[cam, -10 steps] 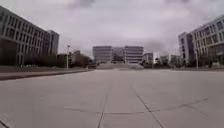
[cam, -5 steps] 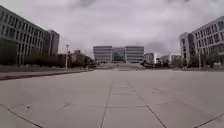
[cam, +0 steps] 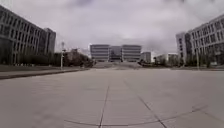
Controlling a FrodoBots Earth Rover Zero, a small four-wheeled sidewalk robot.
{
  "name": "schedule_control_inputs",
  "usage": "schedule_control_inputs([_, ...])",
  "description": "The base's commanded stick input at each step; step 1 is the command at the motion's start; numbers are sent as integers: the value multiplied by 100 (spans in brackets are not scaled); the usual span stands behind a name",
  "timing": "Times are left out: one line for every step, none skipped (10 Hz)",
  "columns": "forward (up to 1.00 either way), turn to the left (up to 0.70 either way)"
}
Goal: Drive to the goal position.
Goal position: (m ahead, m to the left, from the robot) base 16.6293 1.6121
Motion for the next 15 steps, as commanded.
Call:
schedule_control_inputs([100, 0])
schedule_control_inputs([100, 0])
schedule_control_inputs([100, 0])
schedule_control_inputs([100, 0])
schedule_control_inputs([100, 0])
schedule_control_inputs([100, 0])
schedule_control_inputs([100, 0])
schedule_control_inputs([100, 0])
schedule_control_inputs([100, 0])
schedule_control_inputs([100, 0])
schedule_control_inputs([100, 0])
schedule_control_inputs([100, 0])
schedule_control_inputs([100, 0])
schedule_control_inputs([100, 0])
schedule_control_inputs([100, 0])
